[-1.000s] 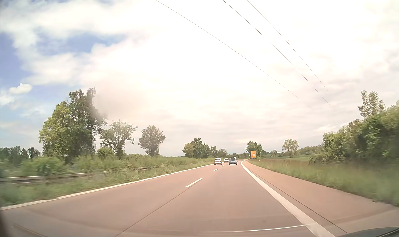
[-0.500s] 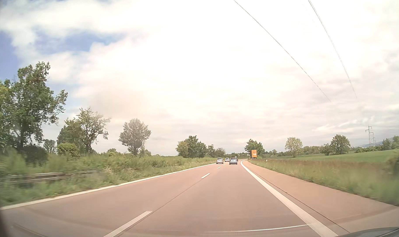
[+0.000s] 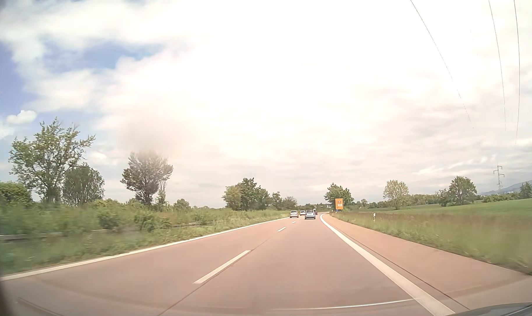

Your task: Follow the waypoints while adhering to traffic rules and regulations

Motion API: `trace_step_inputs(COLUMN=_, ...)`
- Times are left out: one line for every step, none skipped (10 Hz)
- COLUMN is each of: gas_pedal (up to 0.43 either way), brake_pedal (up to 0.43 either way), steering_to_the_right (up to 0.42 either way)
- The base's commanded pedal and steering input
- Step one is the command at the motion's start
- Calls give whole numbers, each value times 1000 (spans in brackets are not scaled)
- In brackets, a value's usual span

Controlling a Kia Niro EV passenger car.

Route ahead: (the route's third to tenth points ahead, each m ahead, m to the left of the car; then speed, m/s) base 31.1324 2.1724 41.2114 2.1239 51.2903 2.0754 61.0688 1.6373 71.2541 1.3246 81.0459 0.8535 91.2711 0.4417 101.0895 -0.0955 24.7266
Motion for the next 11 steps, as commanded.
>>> trace_step_inputs(gas_pedal=209, brake_pedal=0, steering_to_the_right=4)
trace_step_inputs(gas_pedal=209, brake_pedal=0, steering_to_the_right=4)
trace_step_inputs(gas_pedal=209, brake_pedal=0, steering_to_the_right=4)
trace_step_inputs(gas_pedal=209, brake_pedal=0, steering_to_the_right=3)
trace_step_inputs(gas_pedal=209, brake_pedal=0, steering_to_the_right=3)
trace_step_inputs(gas_pedal=209, brake_pedal=0, steering_to_the_right=3)
trace_step_inputs(gas_pedal=209, brake_pedal=0, steering_to_the_right=4)
trace_step_inputs(gas_pedal=209, brake_pedal=0, steering_to_the_right=4)
trace_step_inputs(gas_pedal=209, brake_pedal=0, steering_to_the_right=3)
trace_step_inputs(gas_pedal=209, brake_pedal=0, steering_to_the_right=3)
trace_step_inputs(gas_pedal=209, brake_pedal=0, steering_to_the_right=2)
